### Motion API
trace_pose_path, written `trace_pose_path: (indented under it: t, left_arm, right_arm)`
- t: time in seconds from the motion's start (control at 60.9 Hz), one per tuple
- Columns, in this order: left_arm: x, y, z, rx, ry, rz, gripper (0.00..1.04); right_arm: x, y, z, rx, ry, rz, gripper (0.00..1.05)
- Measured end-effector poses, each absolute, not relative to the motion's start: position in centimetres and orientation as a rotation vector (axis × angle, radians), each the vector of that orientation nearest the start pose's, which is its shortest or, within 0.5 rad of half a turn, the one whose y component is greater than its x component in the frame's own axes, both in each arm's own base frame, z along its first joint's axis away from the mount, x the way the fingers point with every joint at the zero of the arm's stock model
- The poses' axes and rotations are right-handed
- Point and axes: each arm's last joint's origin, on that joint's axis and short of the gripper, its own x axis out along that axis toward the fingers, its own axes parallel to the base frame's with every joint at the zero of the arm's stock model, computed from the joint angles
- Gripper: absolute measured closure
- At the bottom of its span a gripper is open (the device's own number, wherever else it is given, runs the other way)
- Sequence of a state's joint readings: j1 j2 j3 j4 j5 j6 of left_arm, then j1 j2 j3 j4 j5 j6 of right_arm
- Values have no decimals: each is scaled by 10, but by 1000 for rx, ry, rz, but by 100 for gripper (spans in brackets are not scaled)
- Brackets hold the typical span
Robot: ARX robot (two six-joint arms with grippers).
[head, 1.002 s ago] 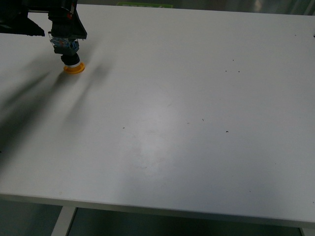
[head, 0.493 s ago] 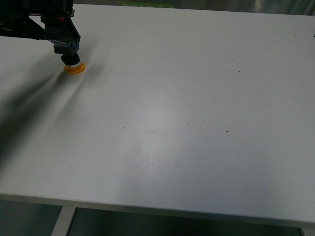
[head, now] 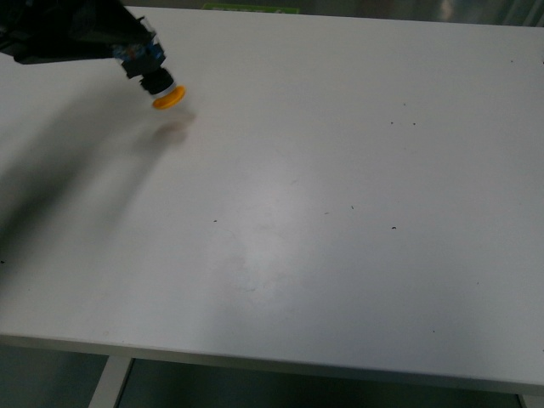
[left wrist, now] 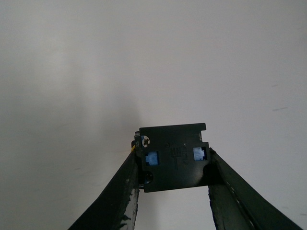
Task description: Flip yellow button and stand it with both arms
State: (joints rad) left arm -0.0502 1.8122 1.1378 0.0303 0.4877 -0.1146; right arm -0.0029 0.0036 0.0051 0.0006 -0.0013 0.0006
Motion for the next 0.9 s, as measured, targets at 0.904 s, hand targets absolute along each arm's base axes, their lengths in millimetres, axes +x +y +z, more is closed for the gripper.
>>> trace_pose_path:
  t: [0.904]
  left_arm:
    - [341,-151,262,-1097,228,-1233,71]
  right_arm:
    - [98,0,165,1,-2,-2,7]
